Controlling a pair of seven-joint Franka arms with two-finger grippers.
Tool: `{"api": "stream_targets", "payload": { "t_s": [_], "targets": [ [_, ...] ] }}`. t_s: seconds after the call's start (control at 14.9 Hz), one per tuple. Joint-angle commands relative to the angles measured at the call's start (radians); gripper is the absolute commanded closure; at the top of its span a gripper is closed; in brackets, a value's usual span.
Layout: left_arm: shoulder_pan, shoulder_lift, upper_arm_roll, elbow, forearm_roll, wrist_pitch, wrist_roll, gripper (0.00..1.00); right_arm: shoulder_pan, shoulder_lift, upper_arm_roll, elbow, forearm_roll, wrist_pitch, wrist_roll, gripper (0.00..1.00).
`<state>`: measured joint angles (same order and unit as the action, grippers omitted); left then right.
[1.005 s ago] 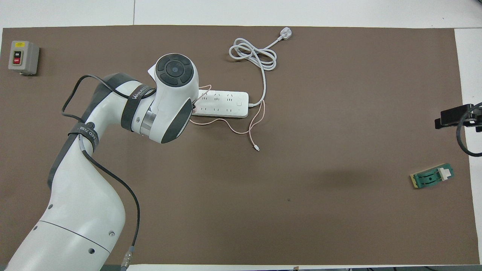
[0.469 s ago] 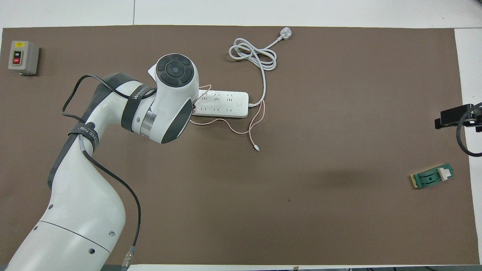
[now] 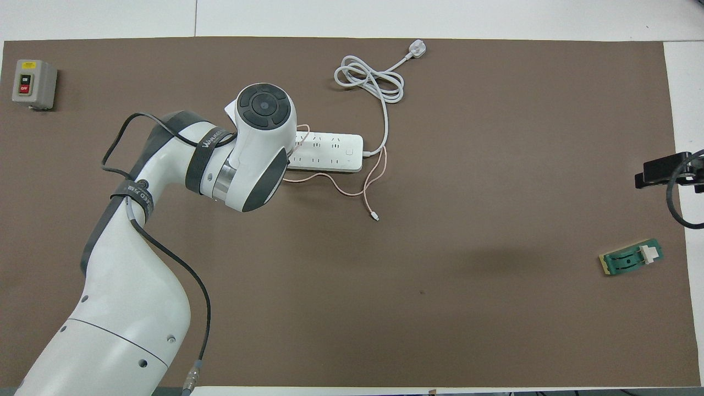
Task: Plug charger into power strip
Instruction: 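Open the left gripper and withdraw it from the plugged charger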
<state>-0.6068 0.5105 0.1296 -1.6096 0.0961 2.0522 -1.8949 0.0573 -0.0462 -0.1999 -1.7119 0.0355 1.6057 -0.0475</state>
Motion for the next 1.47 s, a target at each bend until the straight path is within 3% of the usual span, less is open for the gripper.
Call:
{"api": "stream_targets", "payload": {
  "t_s": [0.0,0.54,0.74,1.14,1.41],
  "targets": [
    [-0.002,-0.072,0.005,-0.023,-0.021,-0.046,0.033,0.00,-0.014,-0.011,0.010,0.000,-0.013,-0.021,-0.017,0.00],
    [0.010,-0.217,0.007,-0.018,-0.061,-0.126,0.072,0.00,-0.014,-0.011,0.010,0.000,-0.013,-0.021,-0.017,0.00],
    [0.050,-0.259,0.010,-0.012,-0.061,-0.142,0.184,0.00,-0.014,-0.011,0.010,0.000,-0.013,-0.021,-0.017,0.00],
    [0.173,-0.404,0.008,-0.012,-0.062,-0.293,0.635,0.00,-0.014,-0.011,0.010,0.000,-0.013,-0.021,-0.017,0.00],
    [0.257,-0.463,0.012,-0.016,-0.064,-0.366,0.992,0.00,-0.014,-0.011,0.010,0.000,-0.013,-0.021,-0.017,0.00]
  ]
}}
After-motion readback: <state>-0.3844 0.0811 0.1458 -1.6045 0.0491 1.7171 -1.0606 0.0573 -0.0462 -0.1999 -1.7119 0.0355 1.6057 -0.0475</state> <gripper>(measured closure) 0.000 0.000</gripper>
